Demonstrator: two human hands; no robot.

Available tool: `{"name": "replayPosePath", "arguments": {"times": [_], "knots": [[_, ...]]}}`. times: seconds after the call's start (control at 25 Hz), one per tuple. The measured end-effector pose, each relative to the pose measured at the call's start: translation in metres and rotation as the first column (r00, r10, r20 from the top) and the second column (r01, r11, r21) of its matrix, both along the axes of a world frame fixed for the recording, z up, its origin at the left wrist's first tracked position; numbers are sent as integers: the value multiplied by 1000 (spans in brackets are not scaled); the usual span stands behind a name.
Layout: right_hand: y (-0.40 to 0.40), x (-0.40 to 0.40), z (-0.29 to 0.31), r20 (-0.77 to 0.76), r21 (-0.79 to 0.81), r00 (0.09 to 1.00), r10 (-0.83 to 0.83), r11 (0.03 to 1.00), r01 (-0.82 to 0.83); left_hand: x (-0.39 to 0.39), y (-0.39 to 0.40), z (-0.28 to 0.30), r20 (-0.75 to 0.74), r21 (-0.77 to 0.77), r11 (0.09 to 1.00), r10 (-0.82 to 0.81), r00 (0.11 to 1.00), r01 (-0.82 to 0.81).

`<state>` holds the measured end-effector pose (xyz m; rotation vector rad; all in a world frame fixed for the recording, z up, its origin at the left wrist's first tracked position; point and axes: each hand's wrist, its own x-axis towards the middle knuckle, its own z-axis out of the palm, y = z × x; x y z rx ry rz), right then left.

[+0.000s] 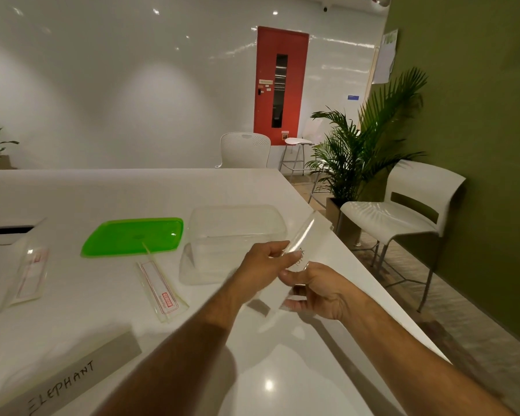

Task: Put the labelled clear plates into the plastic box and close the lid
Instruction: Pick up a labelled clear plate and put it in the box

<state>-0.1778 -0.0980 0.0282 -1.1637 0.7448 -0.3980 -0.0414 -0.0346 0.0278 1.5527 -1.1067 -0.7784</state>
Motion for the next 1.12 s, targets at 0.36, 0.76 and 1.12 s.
{"name": "replayPosePath", "arguments": {"times": [0.36, 0.76, 1.12], "knots": [[-2, -5, 7, 149, 123, 984, -100, 989, 82, 37, 8, 52, 336, 196, 976, -158, 928, 95], [-27, -4, 12, 149, -389, 987, -64, 913, 118, 54, 26, 71, 444, 318, 923, -345, 827, 214], [-30, -1, 17, 297, -218, 952, -76, 965, 145, 86, 43, 74, 467, 369, 918, -319, 825, 146]]}}
